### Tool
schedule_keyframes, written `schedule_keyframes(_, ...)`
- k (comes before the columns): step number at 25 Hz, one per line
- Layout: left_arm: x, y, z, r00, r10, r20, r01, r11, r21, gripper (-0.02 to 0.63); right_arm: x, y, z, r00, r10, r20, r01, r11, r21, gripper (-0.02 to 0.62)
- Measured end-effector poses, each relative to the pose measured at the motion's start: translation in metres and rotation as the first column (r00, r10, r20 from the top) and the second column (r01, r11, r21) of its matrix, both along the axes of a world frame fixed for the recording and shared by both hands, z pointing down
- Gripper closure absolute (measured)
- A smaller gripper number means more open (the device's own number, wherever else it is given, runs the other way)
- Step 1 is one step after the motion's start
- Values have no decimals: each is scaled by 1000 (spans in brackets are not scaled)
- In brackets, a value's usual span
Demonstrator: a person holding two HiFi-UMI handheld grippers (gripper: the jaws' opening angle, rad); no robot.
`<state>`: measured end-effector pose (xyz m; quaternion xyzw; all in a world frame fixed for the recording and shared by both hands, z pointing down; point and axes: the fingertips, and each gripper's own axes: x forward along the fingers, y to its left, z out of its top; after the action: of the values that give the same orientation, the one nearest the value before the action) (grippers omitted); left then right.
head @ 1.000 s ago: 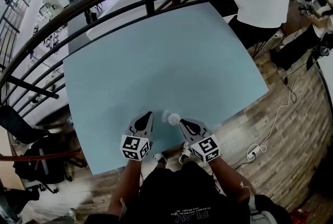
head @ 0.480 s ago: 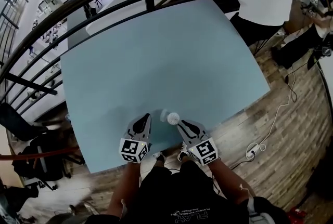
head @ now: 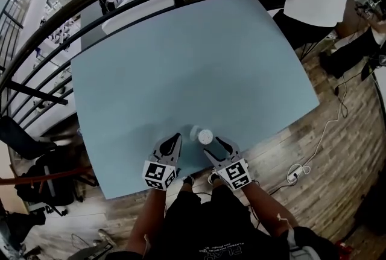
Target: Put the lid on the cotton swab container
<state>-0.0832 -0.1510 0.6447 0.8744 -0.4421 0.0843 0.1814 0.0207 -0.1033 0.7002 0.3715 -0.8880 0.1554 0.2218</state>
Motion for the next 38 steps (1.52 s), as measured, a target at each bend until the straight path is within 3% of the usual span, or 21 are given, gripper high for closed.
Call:
schedule_keyframes(12, 0, 3, 4, 1000, 12, 3, -12, 1000, -18, 594, -7, -14, 18, 999, -27, -35, 27, 1000, -6, 337)
schedule_keyframes(20, -1, 7, 7, 999, 46, -10, -47, 999, -18, 594, -14, -18, 23, 983, -126, -131, 135, 989, 61, 337)
schedule_keyframes(38, 3, 9, 8, 999, 38, 5, -38, 999, -31, 594, -23, -20, 20, 988, -142, -68, 145, 988, 46, 348)
